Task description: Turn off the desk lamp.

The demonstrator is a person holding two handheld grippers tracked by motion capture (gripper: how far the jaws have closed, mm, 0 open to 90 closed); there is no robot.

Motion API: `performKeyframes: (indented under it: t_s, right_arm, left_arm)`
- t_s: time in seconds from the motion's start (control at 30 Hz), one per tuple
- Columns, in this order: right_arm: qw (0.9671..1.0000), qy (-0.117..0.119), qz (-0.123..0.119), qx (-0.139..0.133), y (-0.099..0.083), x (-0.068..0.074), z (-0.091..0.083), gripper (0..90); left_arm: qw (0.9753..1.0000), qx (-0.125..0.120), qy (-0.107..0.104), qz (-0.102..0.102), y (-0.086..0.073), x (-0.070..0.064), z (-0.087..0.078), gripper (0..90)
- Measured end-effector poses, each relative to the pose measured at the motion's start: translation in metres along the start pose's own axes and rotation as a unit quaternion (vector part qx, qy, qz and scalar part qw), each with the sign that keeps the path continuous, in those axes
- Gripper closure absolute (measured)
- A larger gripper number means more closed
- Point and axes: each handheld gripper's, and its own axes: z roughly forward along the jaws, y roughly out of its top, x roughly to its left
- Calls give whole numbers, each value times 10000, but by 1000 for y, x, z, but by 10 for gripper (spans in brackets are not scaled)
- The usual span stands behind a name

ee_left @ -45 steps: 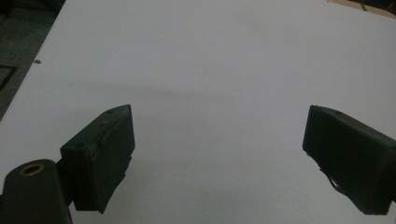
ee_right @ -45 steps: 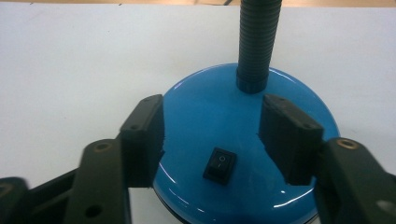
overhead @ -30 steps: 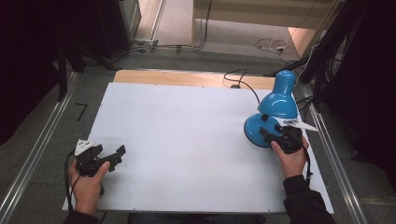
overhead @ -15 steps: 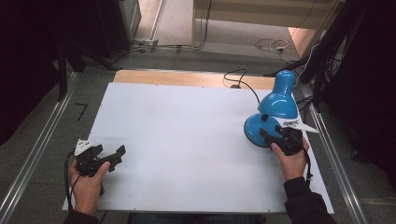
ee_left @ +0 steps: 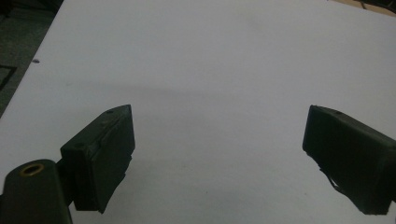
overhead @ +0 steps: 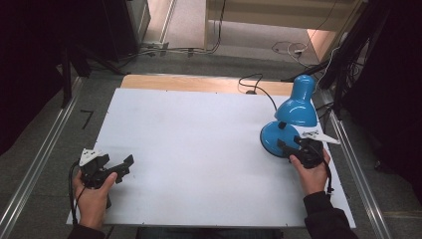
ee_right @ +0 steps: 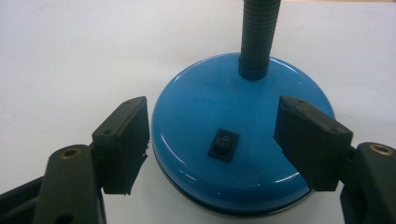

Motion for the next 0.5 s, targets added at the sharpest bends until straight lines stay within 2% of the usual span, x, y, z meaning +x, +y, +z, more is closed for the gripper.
performKeyframes:
  t_s: [0.5]
  right_arm:
    - [10000, -28, -31, 7, -4, 1, -5, 253]
  left_arm:
    - [10000, -7, -5, -3, 0, 0, 0, 99]
